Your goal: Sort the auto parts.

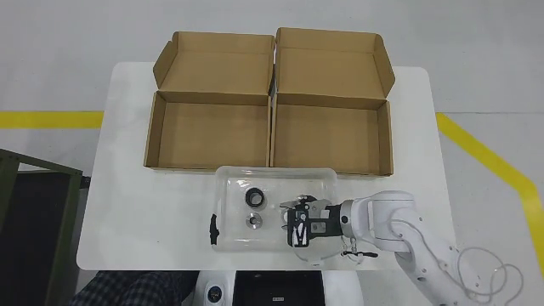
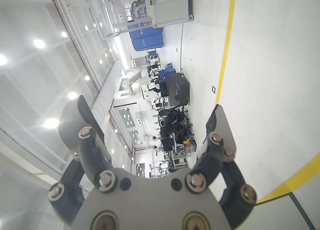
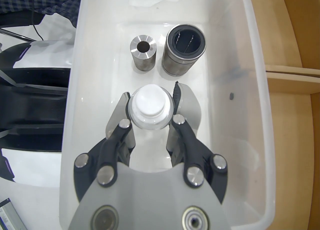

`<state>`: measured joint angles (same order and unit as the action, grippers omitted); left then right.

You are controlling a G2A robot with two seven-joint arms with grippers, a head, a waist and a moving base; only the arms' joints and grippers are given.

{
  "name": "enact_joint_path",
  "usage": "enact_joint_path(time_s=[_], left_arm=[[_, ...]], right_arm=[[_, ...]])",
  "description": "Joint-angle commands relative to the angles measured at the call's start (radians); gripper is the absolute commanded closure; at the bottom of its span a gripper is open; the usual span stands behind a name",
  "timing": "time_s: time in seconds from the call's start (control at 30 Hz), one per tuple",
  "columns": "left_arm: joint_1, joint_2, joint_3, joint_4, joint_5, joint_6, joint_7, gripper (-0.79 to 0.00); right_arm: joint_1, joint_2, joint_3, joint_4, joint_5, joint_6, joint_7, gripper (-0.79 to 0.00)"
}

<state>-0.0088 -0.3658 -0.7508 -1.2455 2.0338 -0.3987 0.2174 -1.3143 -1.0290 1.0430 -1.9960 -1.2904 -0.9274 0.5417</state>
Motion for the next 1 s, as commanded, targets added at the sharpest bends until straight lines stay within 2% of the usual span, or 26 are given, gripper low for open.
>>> enact_joint_path(time_s=[0.0, 0.37, 0.63, 0.73, 0.97], left_arm=[[0.000, 0.000, 0.000, 0.000, 0.000, 0.000, 0.000, -0.785], [0.000, 0.000, 0.000, 0.000, 0.000, 0.000, 0.000, -0.785], [0.000, 0.000, 0.000, 0.000, 0.000, 0.000, 0.000, -0.785], [0.000, 0.000, 0.000, 0.000, 0.000, 0.000, 0.000, -0.785], [0.000, 0.000, 0.000, 0.000, 0.000, 0.000, 0.000, -0.785]], right_arm=[[0.004, 0.001, 0.007, -0.010, 0.017, -0.001, -0.011, 0.000], [0.030, 0.004, 0.070, -0.054, 0.101, 0.042, -0.157, 0.000], [0.033, 0.003, 0.136, -0.032, 0.170, 0.086, -0.347, 0.000], [0.030, -0.002, 0.148, 0.006, 0.225, 0.112, -0.470, 0.000], [-0.015, 0.003, 0.220, 0.033, 0.189, 0.148, -0.565, 0.000]])
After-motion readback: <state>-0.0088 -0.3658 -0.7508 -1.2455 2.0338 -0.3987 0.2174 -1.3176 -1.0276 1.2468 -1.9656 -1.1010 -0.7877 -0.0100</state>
